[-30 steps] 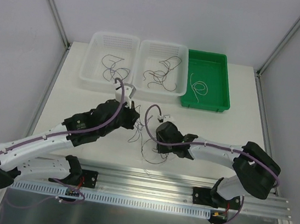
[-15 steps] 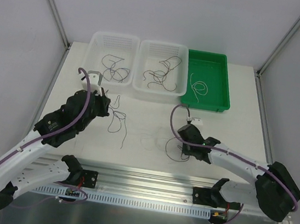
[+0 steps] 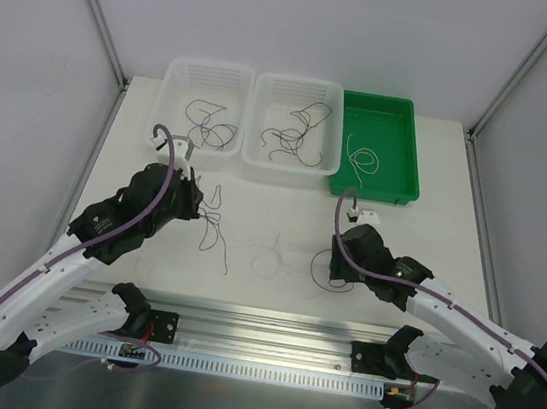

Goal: Untangle the cables

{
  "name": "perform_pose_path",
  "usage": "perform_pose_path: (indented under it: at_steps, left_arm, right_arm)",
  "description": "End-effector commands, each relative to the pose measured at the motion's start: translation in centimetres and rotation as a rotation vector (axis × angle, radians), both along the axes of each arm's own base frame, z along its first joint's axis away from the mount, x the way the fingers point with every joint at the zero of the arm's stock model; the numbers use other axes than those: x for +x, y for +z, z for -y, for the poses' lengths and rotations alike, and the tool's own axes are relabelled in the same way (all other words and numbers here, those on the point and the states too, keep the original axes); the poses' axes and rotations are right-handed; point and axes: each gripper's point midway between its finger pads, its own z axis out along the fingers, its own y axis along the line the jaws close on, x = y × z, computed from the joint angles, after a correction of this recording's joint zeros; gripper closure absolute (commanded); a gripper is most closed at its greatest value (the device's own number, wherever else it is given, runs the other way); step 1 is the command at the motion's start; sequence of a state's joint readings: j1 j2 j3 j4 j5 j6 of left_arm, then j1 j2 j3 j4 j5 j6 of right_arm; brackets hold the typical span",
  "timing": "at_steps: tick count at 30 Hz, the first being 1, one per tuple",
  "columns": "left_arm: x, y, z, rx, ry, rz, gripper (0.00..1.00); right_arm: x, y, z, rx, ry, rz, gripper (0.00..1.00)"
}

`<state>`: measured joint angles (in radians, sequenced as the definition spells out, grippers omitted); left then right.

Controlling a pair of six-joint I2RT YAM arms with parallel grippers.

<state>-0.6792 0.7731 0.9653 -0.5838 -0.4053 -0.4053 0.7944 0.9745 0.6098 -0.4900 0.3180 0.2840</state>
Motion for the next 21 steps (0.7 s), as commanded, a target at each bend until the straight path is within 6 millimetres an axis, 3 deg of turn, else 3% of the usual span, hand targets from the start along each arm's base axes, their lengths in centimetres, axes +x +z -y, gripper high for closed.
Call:
perform_pose_path:
  at_steps: [1,3,7,8,13,14,17,18,19,21]
  left_arm:
    - [-1.5,-2.1,4.3,-0.126,-0.174,-0.123,1.0]
    - [-1.8,-2.3,5.9,-0.187,-0.222,-0.145,1.0]
    - [-2.5,-3.6,7.1,-0.248,-0.258,-0.194,1.0]
    - [-2.6,-3.5,7.1,-0.252,-0.258,-0.19,1.0]
    - [-3.4,-3.3,6.8,-0.279,-0.269,-0.177,1.0]
    - [-3.5,-3.0,6.7,-0.287,-0.27,-0.166,1.0]
    - [-3.9,-3.1,6.5,-0.299,-0.27,-0.161,1.0]
    - [-4.0,-3.2,6.4,-0.303,-0.266,-0.165,1.0]
    - [-4.0,-3.3,6.4,-0.305,-0.267,-0.166,1.0]
    - [-4.2,-3.5,6.3,-0.307,-0.267,-0.169,1.0]
  right_arm:
    - [-0.1,4.6,-4.5,0.115,0.2,0.111,0.4]
    - [-0.3,6.4,-7.0,0.166,0.305,0.171,0.31]
    - [-0.3,7.1,-10.9,0.236,0.445,0.207,0.27]
    - [-0.1,6.2,-11.7,0.231,0.461,0.191,0.27]
    - [0.5,5.9,-16.3,0.244,0.627,0.219,0.27]
    - [0.4,4.7,-17.1,0.213,0.662,0.197,0.27]
    - [0.6,4.5,-19.1,0.186,0.753,0.195,0.27]
    - [0.7,3.2,-19.5,0.159,0.774,0.169,0.27]
    - [1.1,3.6,-20.3,0.158,0.789,0.18,0.28]
    - [1.2,2.1,-21.0,0.125,0.835,0.157,0.28]
